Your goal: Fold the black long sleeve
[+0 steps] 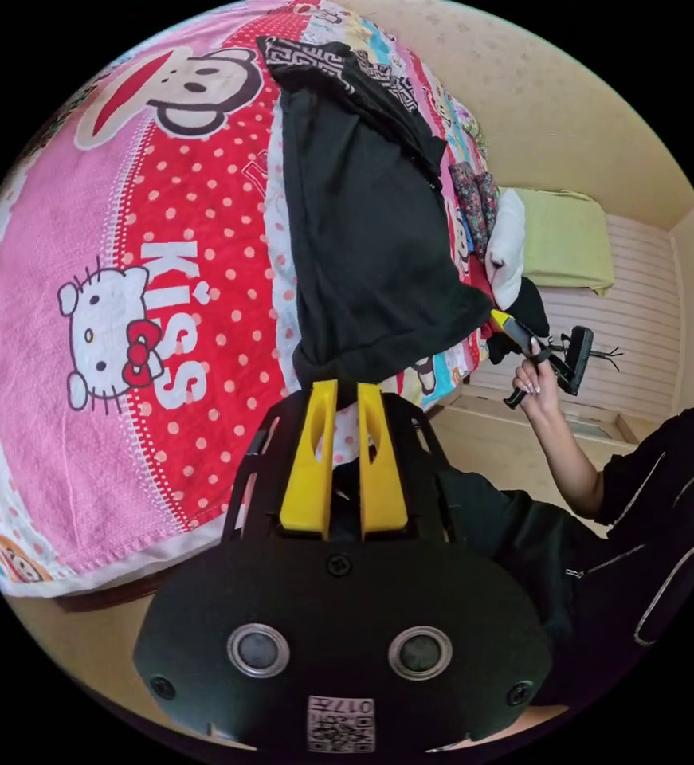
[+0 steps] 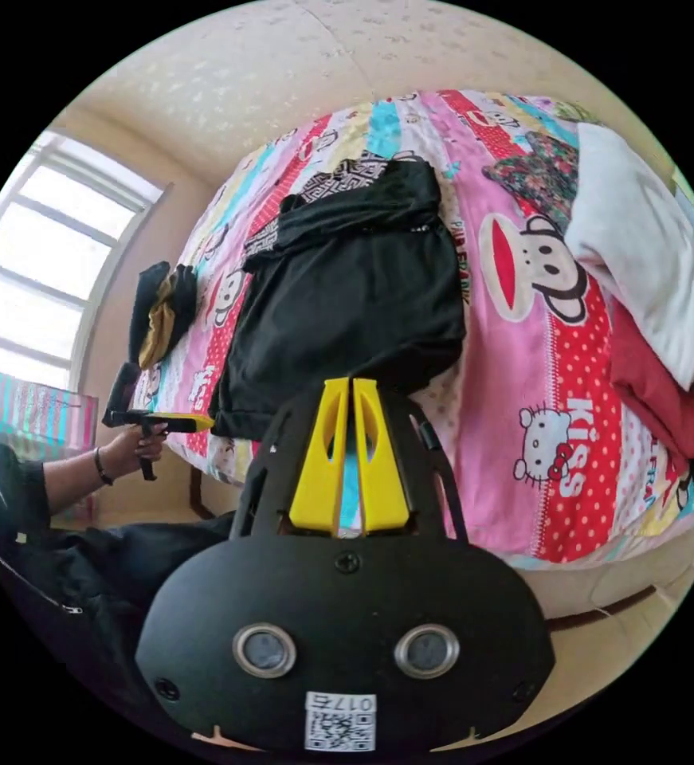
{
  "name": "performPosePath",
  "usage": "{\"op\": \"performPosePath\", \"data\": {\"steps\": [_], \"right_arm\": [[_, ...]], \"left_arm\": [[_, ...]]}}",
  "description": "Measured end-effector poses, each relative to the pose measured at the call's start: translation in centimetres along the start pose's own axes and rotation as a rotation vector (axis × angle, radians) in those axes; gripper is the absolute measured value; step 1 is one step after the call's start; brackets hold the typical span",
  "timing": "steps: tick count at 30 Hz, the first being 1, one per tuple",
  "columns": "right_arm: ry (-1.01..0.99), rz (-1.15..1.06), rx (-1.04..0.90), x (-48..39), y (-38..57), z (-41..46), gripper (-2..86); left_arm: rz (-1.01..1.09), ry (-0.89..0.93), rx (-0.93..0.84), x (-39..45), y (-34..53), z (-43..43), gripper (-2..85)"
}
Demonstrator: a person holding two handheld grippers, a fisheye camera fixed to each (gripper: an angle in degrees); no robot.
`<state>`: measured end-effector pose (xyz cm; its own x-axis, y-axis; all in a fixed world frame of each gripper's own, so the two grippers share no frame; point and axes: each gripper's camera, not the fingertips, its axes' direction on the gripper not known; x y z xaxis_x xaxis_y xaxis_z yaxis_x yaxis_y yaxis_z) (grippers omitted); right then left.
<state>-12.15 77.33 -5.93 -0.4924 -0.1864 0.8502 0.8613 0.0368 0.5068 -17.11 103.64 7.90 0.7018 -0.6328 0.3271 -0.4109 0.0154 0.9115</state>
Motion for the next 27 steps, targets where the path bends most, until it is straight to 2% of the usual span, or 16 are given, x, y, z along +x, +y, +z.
{"op": "performPosePath", "data": {"steps": [3,5,8,9,12,14,17,20,23,27], "right_arm": [[-0.082,-0.121,-0.073,-2.1,-0.2,5.8,6.5],[-0.182,-0.094,-0.193,-1.7,0.4,10.2,8.9],[-0.27,-0.044,-0.093,-1.6,2.5,9.9,9.4],[-0.248,-0.039,-0.081,-1.6,3.0,9.7,9.4],[-0.019,-0.041,-0.07,-2.2,5.2,8.7,8.9],[0.197,-0.101,-0.085,-2.9,6.2,9.1,8.4],[0.35,-0.207,-0.118,-3.9,6.1,11.2,8.3],[0.424,-0.258,-0.114,-4.6,6.2,13.5,8.2],[0.437,-0.294,-0.187,-5.4,6.8,16.0,8.2],[0.457,-0.286,-0.159,-6.6,8.2,16.4,7.6]], "left_arm": [[0.004,0.018,-0.017,0.1,0.0,1.1,5.2],[-0.014,0.039,-0.014,-0.1,0.0,1.3,5.1],[-0.027,0.061,0.004,-0.2,0.4,1.1,4.9],[-0.021,0.061,0.008,-0.1,0.7,1.2,4.8],[-0.019,0.057,-0.034,-0.4,1.5,2.2,4.6],[-0.031,0.058,-0.058,-0.8,1.9,3.1,4.5],[-0.054,0.089,-0.059,-1.3,2.6,4.0,4.3],[-0.061,0.097,-0.05,-1.3,2.9,4.4,4.2],[-0.051,0.098,-0.051,-1.2,3.1,4.5,4.1],[-0.023,0.065,-0.005,-0.7,3.7,3.0,4.4]]}}
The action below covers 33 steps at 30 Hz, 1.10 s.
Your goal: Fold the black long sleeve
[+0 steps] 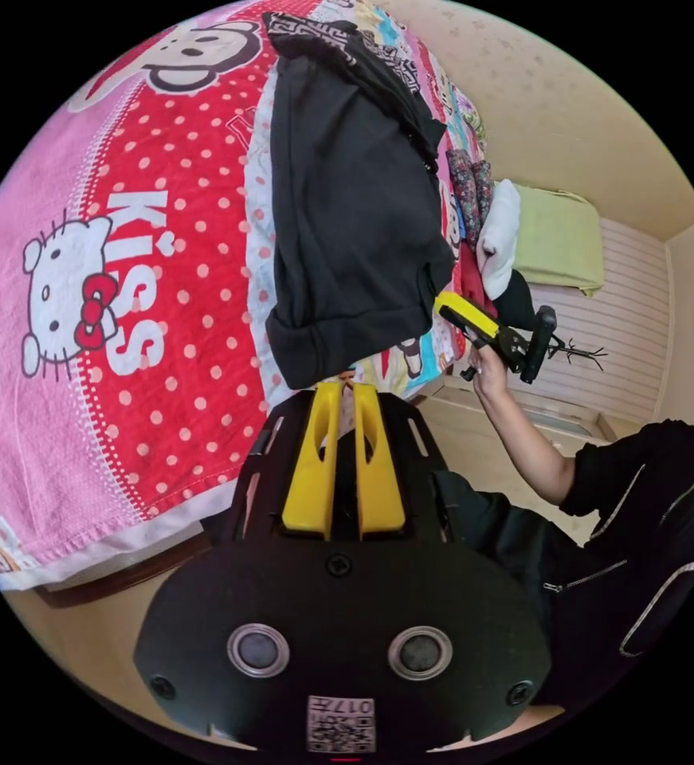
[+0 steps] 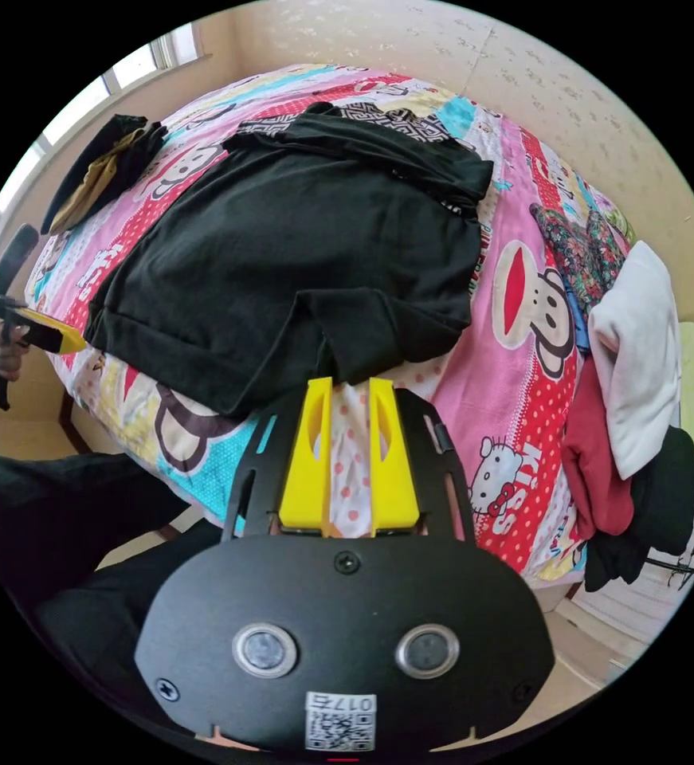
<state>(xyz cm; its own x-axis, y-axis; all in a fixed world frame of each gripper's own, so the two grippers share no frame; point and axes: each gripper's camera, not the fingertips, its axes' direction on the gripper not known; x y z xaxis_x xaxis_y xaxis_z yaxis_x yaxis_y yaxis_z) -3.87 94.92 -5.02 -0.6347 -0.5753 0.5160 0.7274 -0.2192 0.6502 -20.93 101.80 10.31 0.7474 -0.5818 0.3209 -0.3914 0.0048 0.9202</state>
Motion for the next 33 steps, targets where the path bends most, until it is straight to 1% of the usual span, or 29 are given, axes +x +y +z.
{"op": "performPosePath", "data": {"steps": [3,5,9,11,14,16,18,21,24,26,29,31,33], "right_arm": [[0.042,0.022,0.005,-0.8,0.4,0.2,6.1],[0.076,-0.001,-0.005,-1.3,0.2,0.5,5.2],[0.072,-0.001,0.021,-1.8,0.4,-0.1,3.5],[0.063,0.041,0.007,-1.6,0.7,-0.2,2.5],[0.026,0.093,0.059,-1.1,1.1,-2.1,1.7],[-0.009,0.121,0.109,-0.5,1.1,-4.0,1.4],[-0.035,0.162,0.146,0.5,1.1,-6.2,1.2],[-0.099,0.224,0.201,2.7,0.9,-10.3,1.0],[-0.203,0.27,0.174,5.6,0.7,-14.4,0.9],[-0.285,0.323,0.134,7.9,1.0,-17.6,0.9],[-0.344,0.382,0.106,10.2,1.7,-21.2,0.9],[-0.324,0.407,0.082,11.3,2.2,-22.3,0.9],[-0.237,0.437,-0.001,12.6,2.5,-21.9,0.9]], "left_arm": [[0.041,-0.077,0.096,0.6,0.6,-1.9,7.0],[0.049,-0.12,0.138,0.6,0.7,-2.6,8.8],[0.059,-0.06,0.156,-0.1,-0.3,-2.3,11.0],[0.046,-0.067,0.15,-0.4,-0.9,-1.3,11.2],[-0.012,-0.058,0.13,-1.2,-1.7,-0.1,8.0],[-0.107,-0.064,0.118,-2.2,-1.9,-0.5,2.3],[-0.126,-0.007,0.093,-2.6,-2.1,-1.1,0.2],[-0.081,0.078,0.095,-1.8,-2.5,-3.5,-0.6],[-0.065,0.192,0.128,-0.5,-2.7,-7.4,-0.9],[-0.069,0.219,0.176,0.5,-2.4,-10.4,-0.9],[-0.063,0.27,0.244,1.8,-1.7,-14.9,-1.0],[-0.068,0.298,0.256,2.0,-1.5,-16.6,-1.0],[-0.109,0.268,0.239,1.0,-1.4,-16.7,-1.0]]}}
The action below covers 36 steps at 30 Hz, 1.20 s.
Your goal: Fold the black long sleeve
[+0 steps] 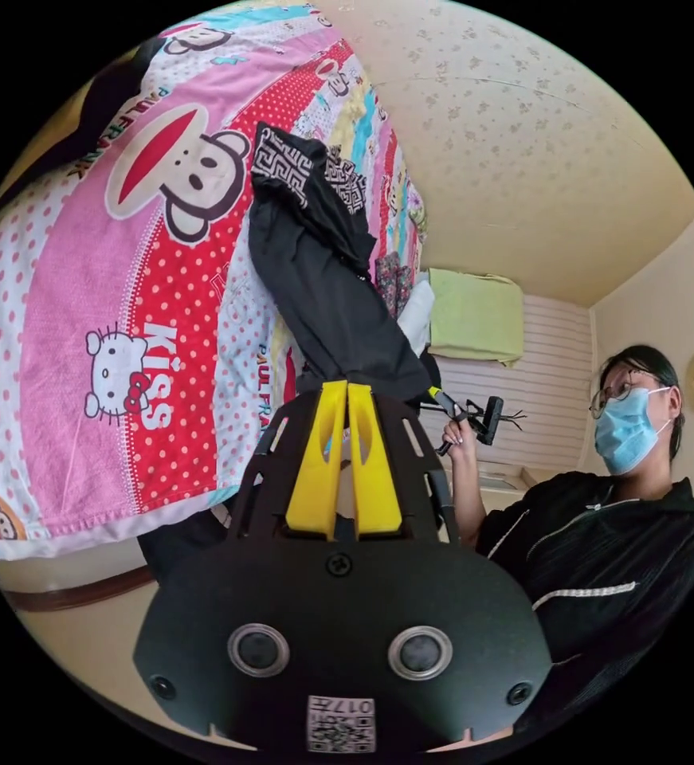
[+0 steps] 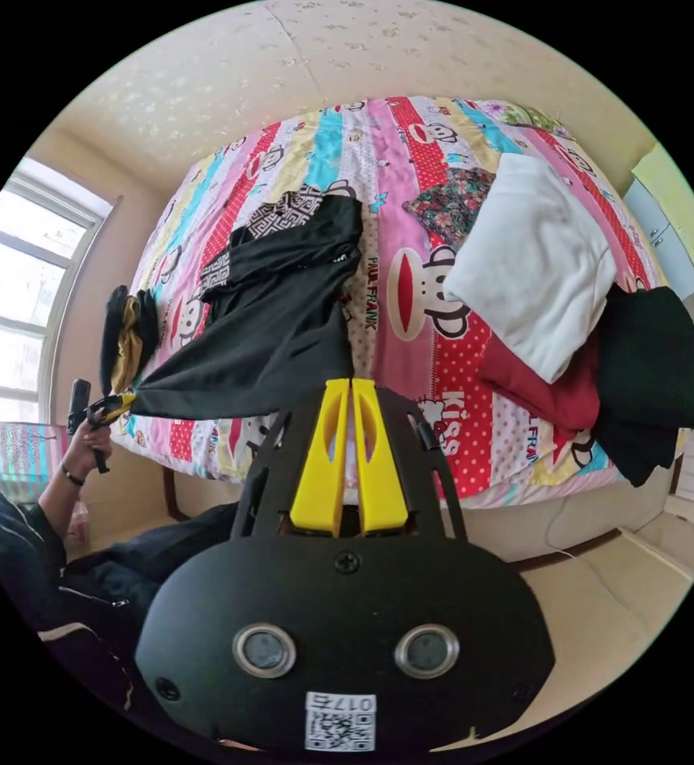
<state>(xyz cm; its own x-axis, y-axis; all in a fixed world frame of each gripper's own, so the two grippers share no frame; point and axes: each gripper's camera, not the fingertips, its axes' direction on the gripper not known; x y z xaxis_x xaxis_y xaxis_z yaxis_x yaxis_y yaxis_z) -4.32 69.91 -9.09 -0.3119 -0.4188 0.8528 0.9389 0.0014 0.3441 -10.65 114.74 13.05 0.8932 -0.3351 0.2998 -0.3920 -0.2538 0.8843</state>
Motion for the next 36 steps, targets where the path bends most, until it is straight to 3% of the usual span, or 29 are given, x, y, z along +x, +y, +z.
{"op": "performPosePath", "data": {"steps": [5,12,15,16,18,21,25,28,36], "right_arm": [[-0.094,-0.009,-0.012,1.4,-1.0,-3.8,0.9],[0.082,0.015,-0.142,6.7,0.1,1.0,1.0],[0.079,0.052,-0.151,9.7,1.4,4.5,1.3],[0.069,0.029,-0.123,10.4,1.9,5.0,1.5],[0.022,0.026,-0.1,11.3,2.4,5.3,2.0],[-0.046,0.078,-0.088,13.1,2.9,3.9,3.6],[-0.137,0.139,-0.002,15.0,3.0,-0.5,7.1],[-0.235,0.133,0.036,15.6,1.9,-2.3,9.0],[-0.413,0.169,-0.053,17.1,-0.1,-1.3,11.0]], "left_arm": [[-0.043,0.113,-0.007,-0.5,0.0,0.2,-0.9],[0.001,-0.248,-0.144,-4.8,2.4,6.4,-0.9],[-0.059,-0.262,-0.147,-9.7,4.5,9.7,-0.9],[-0.093,-0.191,-0.092,-11.3,5.7,10.3,-0.8],[-0.15,-0.084,-0.01,-13.0,7.3,10.6,-0.6],[-0.149,-0.116,0.066,-13.3,9.1,9.6,0.3],[0.0,-0.289,0.072,-10.8,9.6,8.2,5.9],[0.112,-0.293,0.018,-9.7,8.4,9.8,10.9],[0.023,-0.231,0.001,-12.9,7.6,17.3,12.1]]}}
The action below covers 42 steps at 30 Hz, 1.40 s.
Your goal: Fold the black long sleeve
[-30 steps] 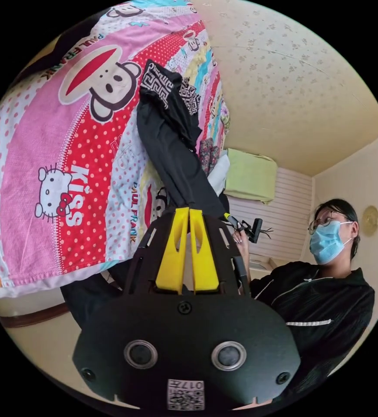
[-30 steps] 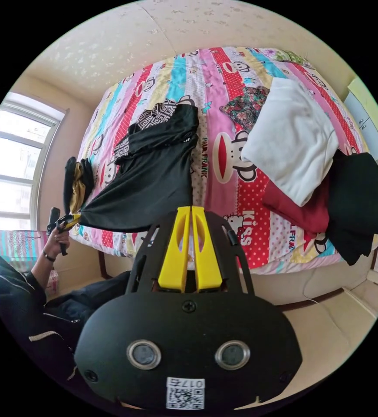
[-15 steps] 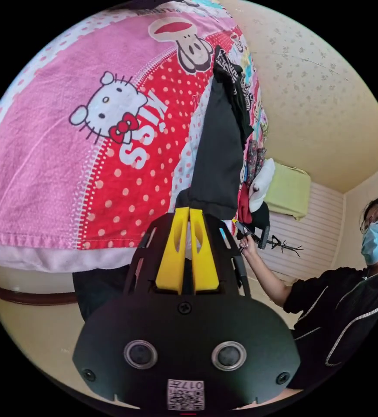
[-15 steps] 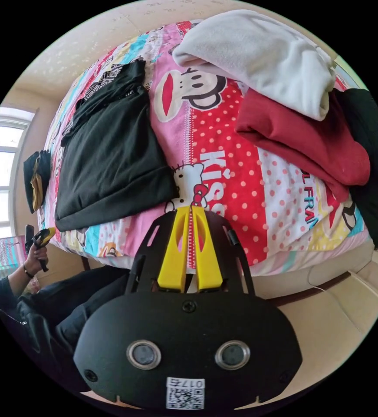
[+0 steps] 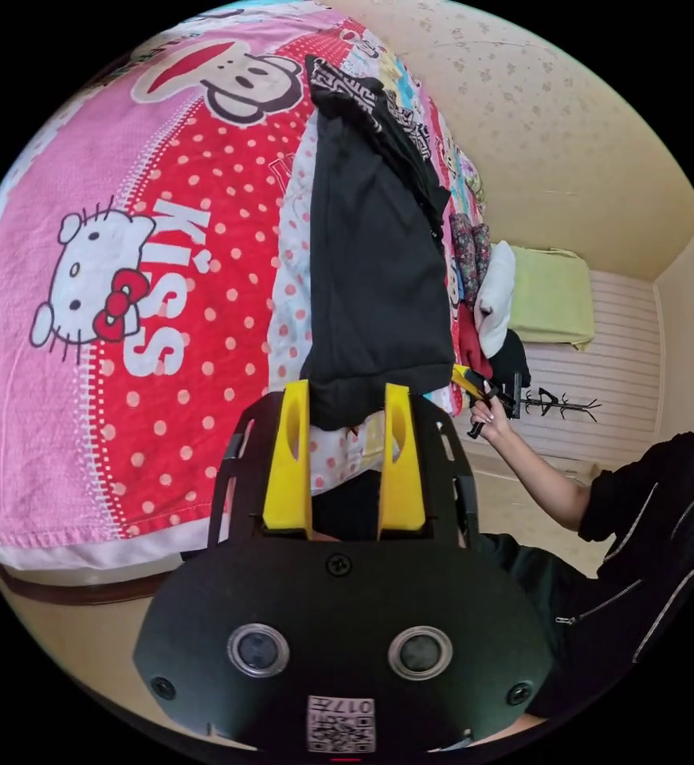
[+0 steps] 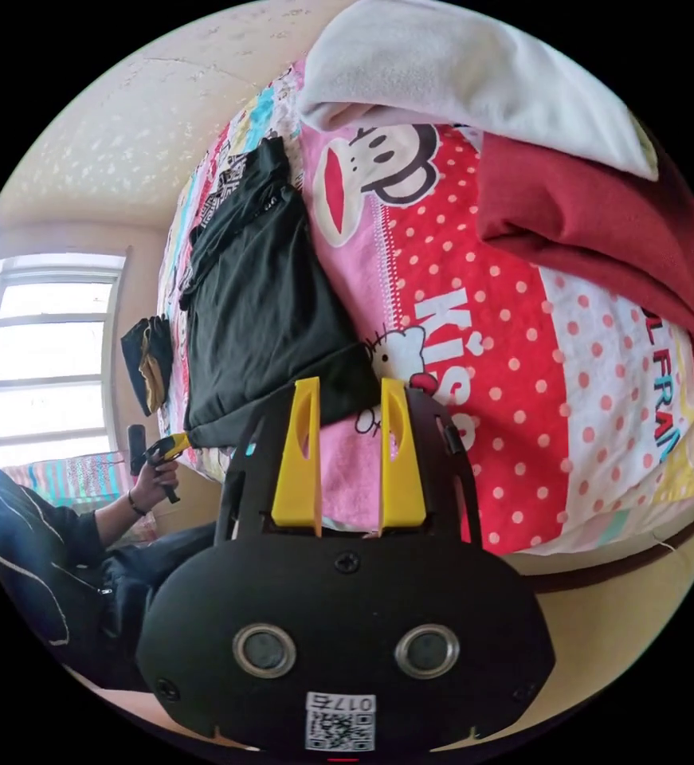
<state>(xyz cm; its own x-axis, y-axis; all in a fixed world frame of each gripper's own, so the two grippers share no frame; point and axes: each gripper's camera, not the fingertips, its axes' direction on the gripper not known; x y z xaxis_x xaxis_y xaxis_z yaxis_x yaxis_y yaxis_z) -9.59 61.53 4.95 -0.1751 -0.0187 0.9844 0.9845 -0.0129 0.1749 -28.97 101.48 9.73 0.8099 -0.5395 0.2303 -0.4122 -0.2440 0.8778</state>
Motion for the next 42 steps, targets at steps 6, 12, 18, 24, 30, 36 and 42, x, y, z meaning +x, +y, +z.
{"op": "performPosePath", "data": {"steps": [6,12,18,24,30,36,42], "right_arm": [[-0.121,0.062,0.029,1.2,0.5,-2.6,9.2],[-0.129,0.019,0.005,-0.1,0.2,-4.2,9.6],[0.039,-0.07,-0.031,-3.8,-0.3,-5.5,9.2],[0.097,-0.03,-0.04,-5.9,-0.8,-5.6,7.6],[0.004,0.127,-0.04,-6.4,-0.7,-6.8,2.8],[-0.032,0.105,-0.042,-10.2,-0.1,-9.6,1.7],[-0.058,0.035,-0.09,-14.9,0.0,-15.7,1.4]], "left_arm": [[-0.07,0.029,0.062,-2.3,1.8,1.2,9.4],[0.149,-0.107,0.033,0.3,2.4,2.8,12.4],[0.186,-0.154,0.008,0.6,2.2,3.2,11.7],[0.229,-0.242,-0.059,2.2,0.1,3.9,9.5],[0.045,-0.052,-0.064,-0.4,-2.0,2.1,5.2],[-0.091,0.161,-0.212,-0.2,-4.7,-1.6,4.1],[-0.053,0.207,-0.255,5.5,-7.7,-9.1,4.1]]}}
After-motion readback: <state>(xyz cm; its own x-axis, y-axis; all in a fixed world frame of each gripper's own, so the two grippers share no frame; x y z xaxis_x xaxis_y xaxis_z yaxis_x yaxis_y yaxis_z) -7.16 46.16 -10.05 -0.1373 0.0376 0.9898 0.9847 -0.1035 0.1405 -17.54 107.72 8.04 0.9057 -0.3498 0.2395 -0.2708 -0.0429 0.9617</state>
